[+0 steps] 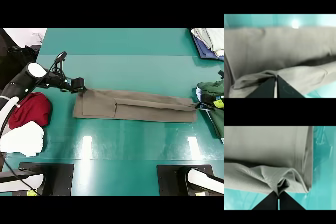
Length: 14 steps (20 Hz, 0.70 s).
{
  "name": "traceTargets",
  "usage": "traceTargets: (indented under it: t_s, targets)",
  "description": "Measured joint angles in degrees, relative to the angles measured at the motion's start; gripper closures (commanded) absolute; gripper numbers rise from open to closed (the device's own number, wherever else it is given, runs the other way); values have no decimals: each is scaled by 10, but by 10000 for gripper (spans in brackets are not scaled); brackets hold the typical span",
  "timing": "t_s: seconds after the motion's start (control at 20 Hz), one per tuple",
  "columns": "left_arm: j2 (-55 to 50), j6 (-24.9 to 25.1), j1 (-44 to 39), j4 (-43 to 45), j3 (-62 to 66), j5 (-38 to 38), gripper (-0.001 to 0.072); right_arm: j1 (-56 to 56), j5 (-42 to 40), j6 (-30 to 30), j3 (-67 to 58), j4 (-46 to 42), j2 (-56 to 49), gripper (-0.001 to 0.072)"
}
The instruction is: Fold the shirts.
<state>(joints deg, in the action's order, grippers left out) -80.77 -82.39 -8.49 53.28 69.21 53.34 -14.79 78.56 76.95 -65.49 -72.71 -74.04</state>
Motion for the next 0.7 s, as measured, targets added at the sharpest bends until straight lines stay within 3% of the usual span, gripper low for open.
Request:
traceTargets:
  t_s: [0.05, 0.1, 0.15, 0.2, 0.25, 0.45, 0.5, 0.55, 0.6, 0.65, 0.7]
  targets:
    - [-11, 0, 0, 1, 9, -8, 668, 6, -4, 4, -13, 1, -19, 684]
    - [-19, 2, 0, 0, 17, -19, 424, 11, -8, 10, -26, 3, -38, 566]
    - [-25, 2, 0, 1, 21, -30, 47, 14, -12, 19, -38, 11, -56, 350]
    - [-30, 2, 0, 1, 26, -38, -3, 14, -19, 24, -51, 22, -71, 251]
    - [-33, 2, 1, 1, 30, -46, -6, 12, -24, 30, -64, 41, -85, 238]
    - [-39, 0, 0, 2, 64, -34, -4, -20, -20, 28, -113, 111, -111, 238]
    - [-40, 0, 0, 3, 75, -20, 137, -31, -10, 18, -115, 118, -109, 238]
    - [-40, 0, 0, 2, 85, -2, 446, -47, 0, 5, -111, 124, -103, 236]
    - [-41, 0, 0, 2, 93, 16, 679, -63, 7, -7, -102, 129, -96, 170]
    - [-41, 0, 0, 2, 98, 32, 664, -79, 12, -19, -89, 134, -90, 72]
    - [-41, 0, 0, 2, 102, 45, 664, -98, 17, -33, -72, 135, -85, 72]
